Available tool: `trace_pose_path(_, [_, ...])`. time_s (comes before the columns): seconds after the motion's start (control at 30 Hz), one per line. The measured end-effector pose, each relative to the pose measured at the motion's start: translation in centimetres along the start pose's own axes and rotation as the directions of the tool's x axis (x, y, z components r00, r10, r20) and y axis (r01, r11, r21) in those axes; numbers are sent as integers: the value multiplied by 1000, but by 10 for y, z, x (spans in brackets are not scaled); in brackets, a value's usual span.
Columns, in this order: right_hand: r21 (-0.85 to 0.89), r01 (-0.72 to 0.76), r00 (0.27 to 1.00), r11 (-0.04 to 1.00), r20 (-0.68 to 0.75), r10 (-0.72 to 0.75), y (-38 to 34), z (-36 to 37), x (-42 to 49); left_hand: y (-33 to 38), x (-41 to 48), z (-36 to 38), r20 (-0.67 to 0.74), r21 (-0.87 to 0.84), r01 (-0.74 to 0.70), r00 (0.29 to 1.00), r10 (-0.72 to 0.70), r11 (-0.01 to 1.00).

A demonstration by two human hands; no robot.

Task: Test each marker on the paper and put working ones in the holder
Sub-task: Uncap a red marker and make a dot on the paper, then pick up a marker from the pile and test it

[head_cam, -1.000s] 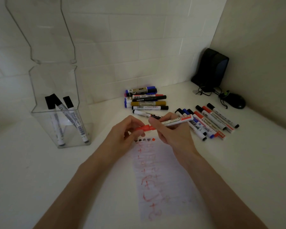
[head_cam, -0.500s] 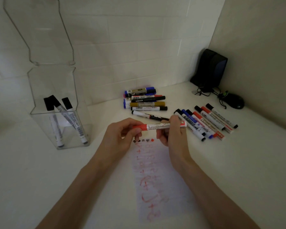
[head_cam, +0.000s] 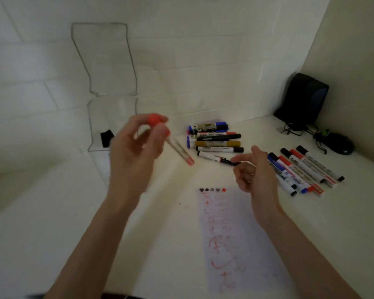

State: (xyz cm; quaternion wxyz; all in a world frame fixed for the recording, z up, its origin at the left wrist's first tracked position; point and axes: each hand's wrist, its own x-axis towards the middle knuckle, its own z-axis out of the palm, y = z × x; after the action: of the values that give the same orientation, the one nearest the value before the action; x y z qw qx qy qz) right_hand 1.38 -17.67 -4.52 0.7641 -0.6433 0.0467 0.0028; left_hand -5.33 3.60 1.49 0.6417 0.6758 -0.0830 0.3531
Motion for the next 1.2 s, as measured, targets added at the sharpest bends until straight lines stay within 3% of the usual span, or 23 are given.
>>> trace_pose_path(0.1, [-50,2,999,999,40,0,8,4,1,27,13,-36,-109,91,-143,982,153,986])
trace_pose_path(0.3, [-113,58,995,992,85,-49,19,10,3,49,34,-84,-208,485,-155,936,285,861])
trace_pose_path(0.47, [-141,93,992,986,92,-81,24,9,6,24,40,-86,-139,703,24,985,104,711])
trace_pose_path(0.63, [-170,134,990,976,76,-122,26,3,9,5,31,-84,-42,877,2,996,72,480])
trace_pose_path(0.7, [-366,277,960,888,60,-274,31,-4,10,0,29,-86,-20,908,-13,997,73,420])
trace_pose_path(0.8, [-763,393,873,513,135,-468,41,-15,16,1,27,-85,-17,937,-5,998,58,349])
trace_pose_path(0.87, [-840,417,844,346,216,-492,49,-22,26,3,29,-83,-21,952,16,1000,13,304])
trace_pose_path(0.97, [-888,390,858,243,255,-446,54,-24,35,6,32,-83,-21,974,32,999,-50,223])
trace_pose_path(1.07, [-904,383,852,187,268,-449,56,-23,38,7,33,-82,-20,969,32,998,-52,245])
trace_pose_path(1.2, [-924,348,838,158,231,-494,54,-23,39,5,24,-72,-23,955,-32,984,179,294])
